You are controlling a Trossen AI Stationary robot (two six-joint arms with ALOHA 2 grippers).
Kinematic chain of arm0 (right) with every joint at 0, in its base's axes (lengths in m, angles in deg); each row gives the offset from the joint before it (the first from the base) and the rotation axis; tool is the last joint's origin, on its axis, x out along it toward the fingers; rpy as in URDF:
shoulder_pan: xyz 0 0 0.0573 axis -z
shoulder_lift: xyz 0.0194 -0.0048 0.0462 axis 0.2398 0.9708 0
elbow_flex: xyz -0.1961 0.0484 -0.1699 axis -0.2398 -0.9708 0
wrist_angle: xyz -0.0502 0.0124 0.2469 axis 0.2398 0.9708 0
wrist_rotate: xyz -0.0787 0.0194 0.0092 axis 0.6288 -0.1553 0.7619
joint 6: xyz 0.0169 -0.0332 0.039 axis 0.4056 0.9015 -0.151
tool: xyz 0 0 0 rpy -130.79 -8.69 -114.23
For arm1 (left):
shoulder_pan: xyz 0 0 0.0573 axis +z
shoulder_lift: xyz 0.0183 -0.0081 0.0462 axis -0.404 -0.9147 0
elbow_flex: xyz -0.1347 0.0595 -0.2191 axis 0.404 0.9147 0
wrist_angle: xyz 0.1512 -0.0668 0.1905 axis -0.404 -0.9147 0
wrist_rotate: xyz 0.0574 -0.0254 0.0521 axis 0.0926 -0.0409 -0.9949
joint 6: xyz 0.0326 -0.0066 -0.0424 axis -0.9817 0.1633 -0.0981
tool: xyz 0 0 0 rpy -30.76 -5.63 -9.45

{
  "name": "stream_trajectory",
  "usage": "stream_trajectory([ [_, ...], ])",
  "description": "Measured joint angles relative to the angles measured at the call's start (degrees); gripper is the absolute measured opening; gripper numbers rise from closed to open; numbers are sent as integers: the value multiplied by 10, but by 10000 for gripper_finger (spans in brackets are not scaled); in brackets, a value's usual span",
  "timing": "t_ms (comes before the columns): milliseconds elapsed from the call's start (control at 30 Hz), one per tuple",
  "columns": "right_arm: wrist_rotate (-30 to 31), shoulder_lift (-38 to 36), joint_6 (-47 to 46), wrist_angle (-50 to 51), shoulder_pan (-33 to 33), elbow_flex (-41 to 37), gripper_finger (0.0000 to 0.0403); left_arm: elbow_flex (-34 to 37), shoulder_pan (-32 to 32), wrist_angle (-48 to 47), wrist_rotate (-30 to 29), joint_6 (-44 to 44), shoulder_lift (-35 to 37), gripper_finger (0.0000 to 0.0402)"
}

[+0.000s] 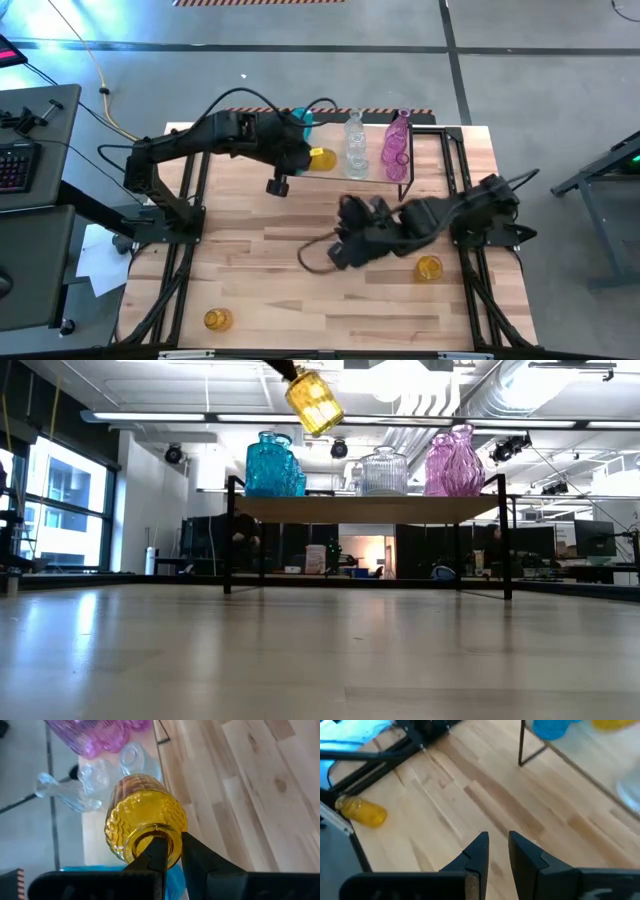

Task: Sort vases onto shelf
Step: Put the top left yellow vase on the shelf

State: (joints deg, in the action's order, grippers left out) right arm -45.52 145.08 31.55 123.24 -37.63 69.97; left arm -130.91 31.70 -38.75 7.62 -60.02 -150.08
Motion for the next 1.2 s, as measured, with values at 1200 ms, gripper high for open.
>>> stream_trajectory([
  [1200,0,-28,227,-32,20,-54,57,1,53,-12,51,17,-76,25],
])
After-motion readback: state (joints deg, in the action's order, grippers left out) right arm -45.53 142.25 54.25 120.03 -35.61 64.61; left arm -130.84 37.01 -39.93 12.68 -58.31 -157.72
